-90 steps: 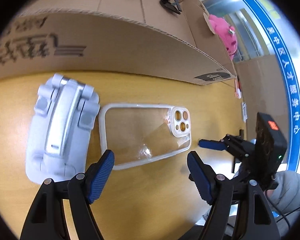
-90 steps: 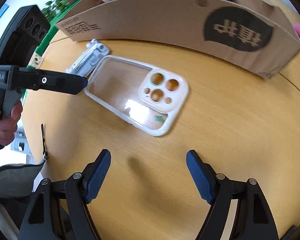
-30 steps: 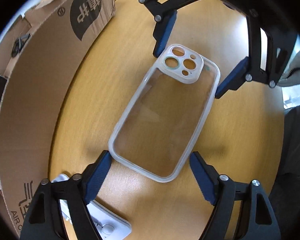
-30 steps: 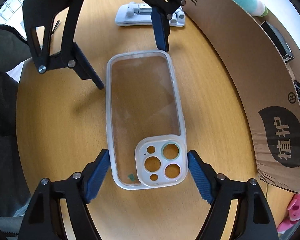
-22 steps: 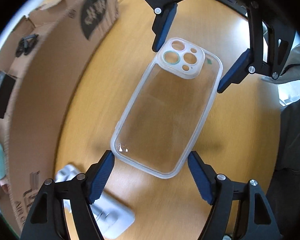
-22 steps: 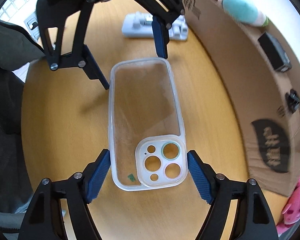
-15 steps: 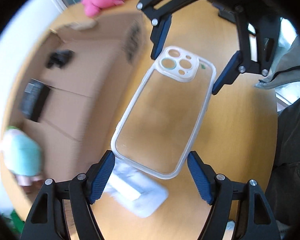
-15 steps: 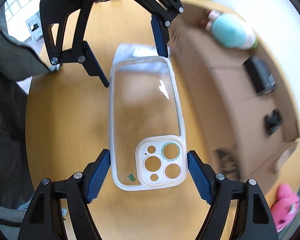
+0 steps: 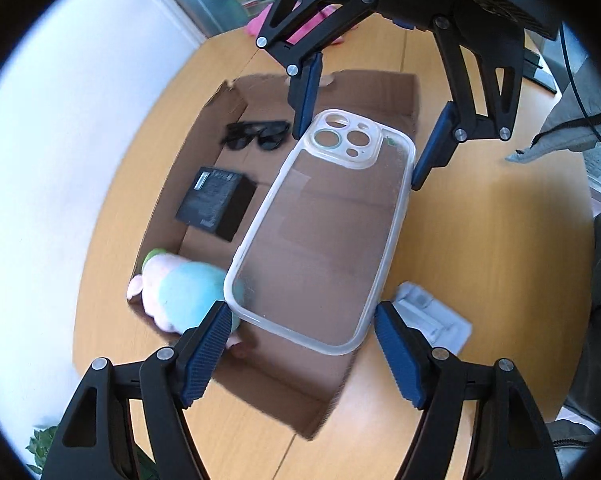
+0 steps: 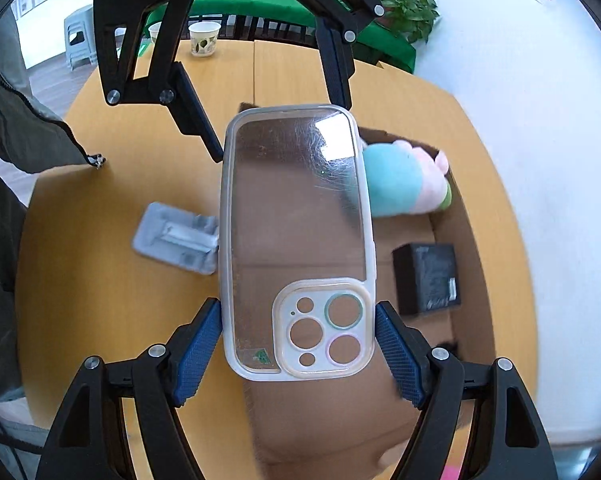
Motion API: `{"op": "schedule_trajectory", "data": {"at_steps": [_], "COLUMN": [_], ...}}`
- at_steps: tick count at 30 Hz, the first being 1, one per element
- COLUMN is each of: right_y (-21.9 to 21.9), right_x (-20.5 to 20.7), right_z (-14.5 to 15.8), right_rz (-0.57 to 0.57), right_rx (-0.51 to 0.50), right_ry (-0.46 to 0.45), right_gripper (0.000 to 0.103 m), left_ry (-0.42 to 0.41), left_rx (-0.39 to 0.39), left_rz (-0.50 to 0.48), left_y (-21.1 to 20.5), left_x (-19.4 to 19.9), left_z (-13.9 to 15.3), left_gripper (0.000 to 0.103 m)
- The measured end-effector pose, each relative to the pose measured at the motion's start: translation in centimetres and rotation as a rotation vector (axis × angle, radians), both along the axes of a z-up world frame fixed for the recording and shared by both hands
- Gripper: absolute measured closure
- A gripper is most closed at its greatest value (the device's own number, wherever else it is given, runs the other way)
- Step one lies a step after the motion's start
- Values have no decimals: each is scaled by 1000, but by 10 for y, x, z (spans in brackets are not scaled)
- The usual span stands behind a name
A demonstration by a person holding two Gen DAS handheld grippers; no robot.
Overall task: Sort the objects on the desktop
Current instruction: 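Carry the phone case with both grippers into the box and release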
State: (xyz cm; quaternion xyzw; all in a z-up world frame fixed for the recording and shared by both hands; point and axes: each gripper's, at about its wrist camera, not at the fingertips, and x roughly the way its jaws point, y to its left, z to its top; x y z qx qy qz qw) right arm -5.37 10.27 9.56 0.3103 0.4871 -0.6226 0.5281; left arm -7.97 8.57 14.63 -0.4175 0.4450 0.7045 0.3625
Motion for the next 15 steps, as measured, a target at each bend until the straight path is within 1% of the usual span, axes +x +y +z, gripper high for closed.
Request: {"op": "schedule_trajectory", "data": {"at_steps": [5, 9, 15], "right_y": [-19, -36, -56], "right_x": [-15, -34, -63], "right_z": [-9, -31, -79], "right_rz": [18, 14, -11], "right_rx": [15, 31, 49], "right_ry": [-36, -97, -201], "right_gripper": [22, 22, 22], "left_ry": [-47, -111, -230], "left_rx": [-6, -9, -26], "left_rz": [24, 32, 42], "left_y": [-24, -39, -58], "left_x": [-19, -37, -70], "left_z": [-25, -53, -107], "left_gripper": [29, 29, 29]}}
